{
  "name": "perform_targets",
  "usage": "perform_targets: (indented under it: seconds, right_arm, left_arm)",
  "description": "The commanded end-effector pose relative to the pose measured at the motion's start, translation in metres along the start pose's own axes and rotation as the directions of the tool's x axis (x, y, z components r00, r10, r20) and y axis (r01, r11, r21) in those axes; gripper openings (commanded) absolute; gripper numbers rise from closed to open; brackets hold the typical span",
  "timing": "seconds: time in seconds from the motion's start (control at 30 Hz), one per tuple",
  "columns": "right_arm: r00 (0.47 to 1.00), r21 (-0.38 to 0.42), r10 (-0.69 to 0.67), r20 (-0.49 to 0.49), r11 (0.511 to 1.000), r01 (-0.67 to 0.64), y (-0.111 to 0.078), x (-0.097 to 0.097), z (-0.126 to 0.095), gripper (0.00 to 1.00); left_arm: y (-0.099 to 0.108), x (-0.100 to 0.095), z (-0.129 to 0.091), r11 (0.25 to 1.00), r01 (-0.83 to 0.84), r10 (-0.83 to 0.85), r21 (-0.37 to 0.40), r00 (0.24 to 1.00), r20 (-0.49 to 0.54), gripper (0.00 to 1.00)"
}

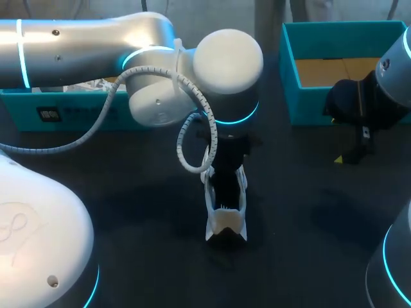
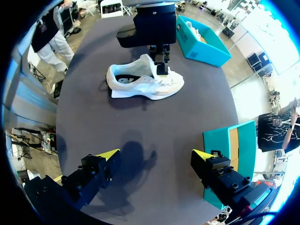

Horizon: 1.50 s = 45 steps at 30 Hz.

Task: Take the shoe out of the shoebox, open the shoe tongue, remove and reinsert the insole, then place the shoe into the shoebox

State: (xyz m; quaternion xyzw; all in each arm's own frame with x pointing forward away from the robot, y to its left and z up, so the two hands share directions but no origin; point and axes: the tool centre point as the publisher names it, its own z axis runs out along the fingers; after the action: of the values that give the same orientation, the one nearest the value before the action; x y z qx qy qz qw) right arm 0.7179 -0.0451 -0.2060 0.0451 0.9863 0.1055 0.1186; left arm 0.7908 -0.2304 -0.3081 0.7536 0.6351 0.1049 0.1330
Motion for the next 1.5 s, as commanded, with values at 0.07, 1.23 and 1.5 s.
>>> perform_targets:
  seconds: [0.07,1.23,1.5]
  right_arm:
    - [1.0,0.002,0.001,0.001,1.0,-0.001,0.0,0.0,0.001,1.0]
    - [1.0,0.002,0.001,0.001,1.0,-0.001,0.0,0.0,0.001,1.0]
    - [1.0,0.002,0.001,0.001,1.0,-0.001,0.0,0.0,0.001,1.0]
  left_arm:
    - [-0.007,0.004,-0.002,1.0,-0.02,0.02,0.002,1.0,0.007,0.61]
    - [0.014,0.017,-0.018,0.996,0.069,-0.067,-0.052,0.997,0.044,0.62]
    - [0.003,0.007,0.011,0.999,0.044,-0.044,0.012,0.999,0.032,0.55]
